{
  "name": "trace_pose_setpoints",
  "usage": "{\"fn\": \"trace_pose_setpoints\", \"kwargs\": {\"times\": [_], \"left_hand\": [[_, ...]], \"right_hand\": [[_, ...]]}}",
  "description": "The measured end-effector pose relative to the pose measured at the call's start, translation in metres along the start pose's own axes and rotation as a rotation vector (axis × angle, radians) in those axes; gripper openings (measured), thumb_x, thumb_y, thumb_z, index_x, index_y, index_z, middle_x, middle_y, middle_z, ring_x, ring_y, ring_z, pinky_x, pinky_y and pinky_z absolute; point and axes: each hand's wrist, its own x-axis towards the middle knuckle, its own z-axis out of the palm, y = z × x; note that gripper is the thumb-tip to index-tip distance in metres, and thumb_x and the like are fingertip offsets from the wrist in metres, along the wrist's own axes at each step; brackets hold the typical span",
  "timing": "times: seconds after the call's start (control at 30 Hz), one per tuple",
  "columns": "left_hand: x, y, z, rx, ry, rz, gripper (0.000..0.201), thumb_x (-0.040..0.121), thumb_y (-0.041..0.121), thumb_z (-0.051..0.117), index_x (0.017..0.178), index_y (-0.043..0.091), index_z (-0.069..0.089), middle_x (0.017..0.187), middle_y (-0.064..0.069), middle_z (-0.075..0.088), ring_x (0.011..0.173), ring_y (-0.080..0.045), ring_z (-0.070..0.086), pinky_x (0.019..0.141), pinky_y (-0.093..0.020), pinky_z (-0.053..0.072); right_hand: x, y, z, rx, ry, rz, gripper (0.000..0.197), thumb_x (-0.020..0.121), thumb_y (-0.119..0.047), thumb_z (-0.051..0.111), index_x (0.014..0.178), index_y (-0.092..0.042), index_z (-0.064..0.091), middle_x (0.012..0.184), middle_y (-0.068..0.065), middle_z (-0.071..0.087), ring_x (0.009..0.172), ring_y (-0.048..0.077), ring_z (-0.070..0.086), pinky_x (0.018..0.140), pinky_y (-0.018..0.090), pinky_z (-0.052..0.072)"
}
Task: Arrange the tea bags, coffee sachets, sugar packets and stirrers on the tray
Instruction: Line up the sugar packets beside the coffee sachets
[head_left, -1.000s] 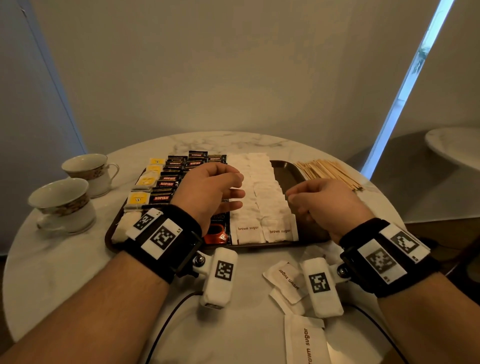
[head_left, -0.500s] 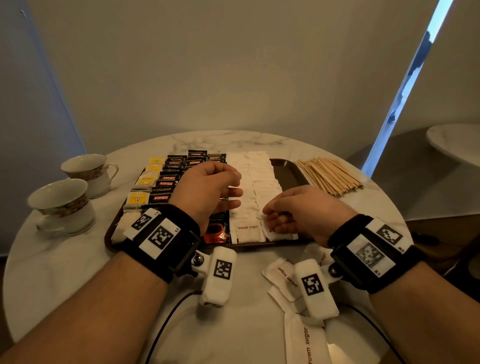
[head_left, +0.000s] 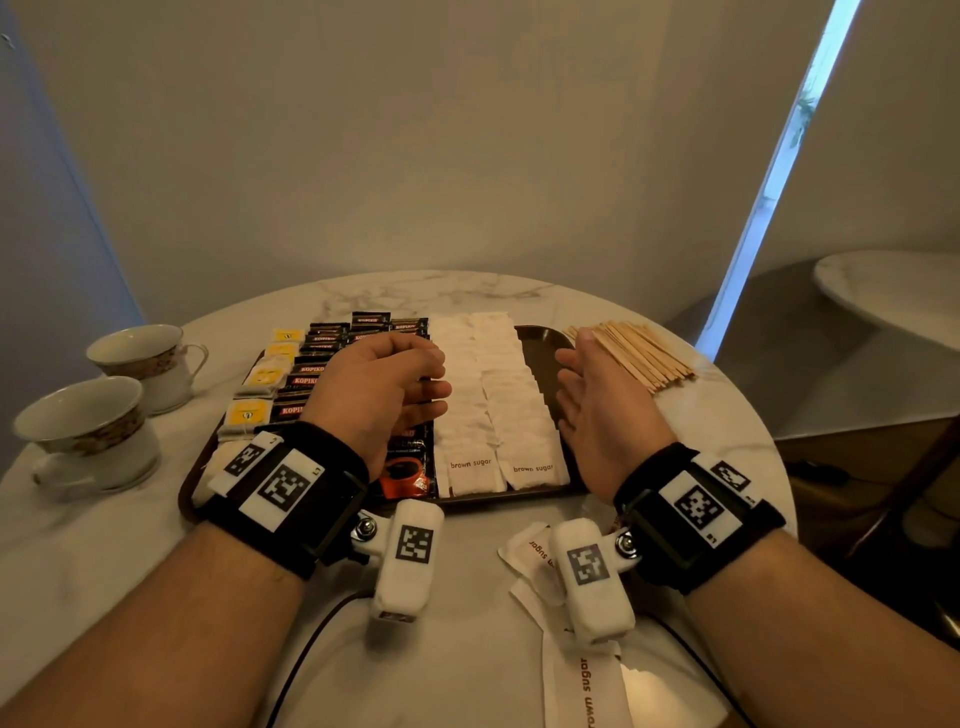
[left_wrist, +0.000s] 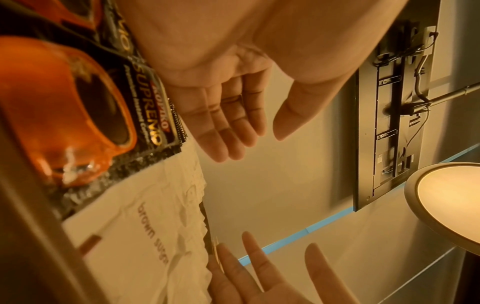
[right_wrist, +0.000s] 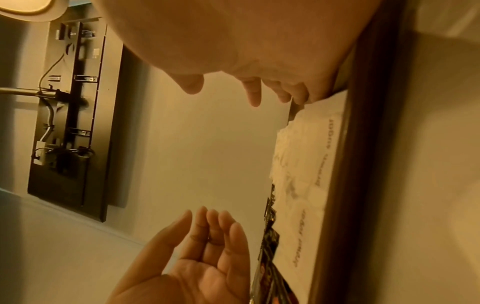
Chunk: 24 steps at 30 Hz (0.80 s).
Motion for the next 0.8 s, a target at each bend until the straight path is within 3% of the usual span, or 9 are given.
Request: {"fn": "trace_pose_setpoints", "kwargs": {"times": [0.2, 0.37, 0.53, 0.8], "left_hand": [[0.0, -0.001, -0.001, 0.003, 0.013, -0.001, 0.01, 0.094, 0.002, 0.066, 0.098, 0.009, 0.071, 0.088, -0.009, 0.071, 0.076, -0.022, 0.071, 0.068, -0.033, 0.062], [0.003, -0.002, -0.002, 0.01, 0.035, -0.002, 0.01, 0.093, 0.002, 0.067, 0.096, 0.01, 0.071, 0.088, -0.009, 0.071, 0.077, -0.022, 0.071, 0.069, -0.034, 0.061], [0.007, -0.002, -0.005, -0.004, 0.077, 0.014, 0.012, 0.092, 0.001, 0.066, 0.092, 0.012, 0.071, 0.083, -0.004, 0.072, 0.078, -0.022, 0.069, 0.066, -0.032, 0.059], [0.016, 0.003, -0.015, -0.027, 0.172, 0.06, 0.009, 0.093, 0.006, 0.068, 0.093, 0.014, 0.071, 0.09, -0.005, 0.072, 0.088, -0.022, 0.069, 0.079, -0.033, 0.058]], "right_hand": [[0.002, 0.003, 0.002, 0.043, -0.055, 0.004, 0.074, 0.099, -0.062, 0.047, 0.16, -0.024, 0.029, 0.169, 0.003, 0.022, 0.155, 0.021, 0.022, 0.122, 0.041, 0.02], [0.022, -0.008, 0.0, 0.03, -0.031, 0.027, 0.075, 0.097, -0.066, 0.047, 0.159, -0.027, 0.03, 0.169, 0.003, 0.021, 0.155, 0.024, 0.019, 0.125, 0.048, 0.016], [0.05, -0.017, 0.007, -0.027, -0.043, 0.099, 0.079, 0.095, -0.069, 0.048, 0.157, -0.023, 0.034, 0.168, 0.01, 0.024, 0.154, 0.028, 0.022, 0.123, 0.05, 0.019], [0.071, -0.02, 0.003, -0.056, -0.068, 0.117, 0.081, 0.095, -0.071, 0.045, 0.159, -0.023, 0.031, 0.168, 0.011, 0.021, 0.155, 0.03, 0.021, 0.124, 0.049, 0.018]]}}
